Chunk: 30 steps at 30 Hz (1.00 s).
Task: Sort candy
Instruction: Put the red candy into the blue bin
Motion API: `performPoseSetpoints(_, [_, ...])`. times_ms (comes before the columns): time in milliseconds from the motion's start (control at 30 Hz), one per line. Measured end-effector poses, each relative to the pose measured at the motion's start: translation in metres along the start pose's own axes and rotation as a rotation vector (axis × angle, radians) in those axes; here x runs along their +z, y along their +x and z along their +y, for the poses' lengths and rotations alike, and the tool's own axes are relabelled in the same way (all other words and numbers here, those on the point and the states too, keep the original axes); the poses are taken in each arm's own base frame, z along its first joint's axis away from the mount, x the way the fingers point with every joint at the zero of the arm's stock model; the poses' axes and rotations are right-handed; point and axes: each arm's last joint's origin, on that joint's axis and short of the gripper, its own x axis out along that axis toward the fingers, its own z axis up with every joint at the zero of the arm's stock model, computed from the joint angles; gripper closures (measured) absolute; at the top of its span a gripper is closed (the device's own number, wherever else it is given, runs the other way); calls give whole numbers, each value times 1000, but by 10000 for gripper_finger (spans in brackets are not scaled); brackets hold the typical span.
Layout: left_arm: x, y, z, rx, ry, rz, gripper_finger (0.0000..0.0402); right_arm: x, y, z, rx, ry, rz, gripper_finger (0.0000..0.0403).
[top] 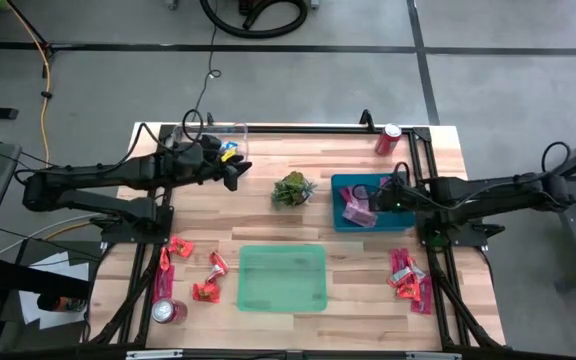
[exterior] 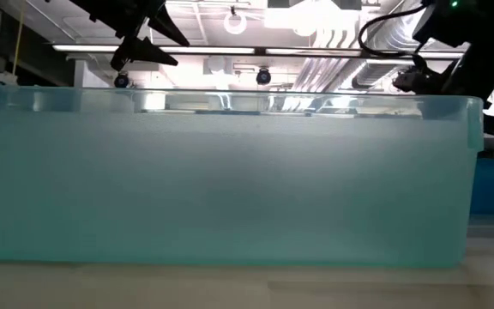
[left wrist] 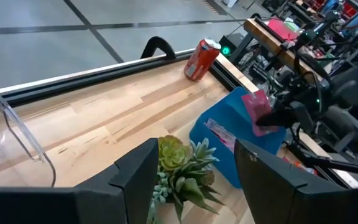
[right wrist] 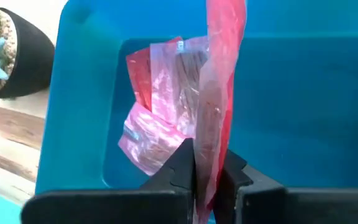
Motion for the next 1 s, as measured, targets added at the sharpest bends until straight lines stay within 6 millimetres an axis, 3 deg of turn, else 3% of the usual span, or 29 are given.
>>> performPoseSetpoints(133, [0,0,0,0,1,1,202,3,2,-1,-10,-17,28,357])
performPoseSetpoints(367, [0,0,0,1,2,3,202,6,3,-2,-17,-106,22,261])
performPoseSetpoints(500, [0,0,0,1,3,3,202,11,-4,4,5,-151,15,227])
performPoseSetpoints(633, [-1,0,0,3,10,5,202,20,-22,17,77,-230,53,220])
performPoseSetpoints(800, [-1,0,0,5,32,7,202,25,-53,40,309,-323,213,219])
performPoseSetpoints(900, [-1,0,1,7,35,10,202,17,-64,48,398,-295,360,219])
performPoseSetpoints(1000, [-1,0,1,9,35,8,202,1,-66,48,380,-238,460,219])
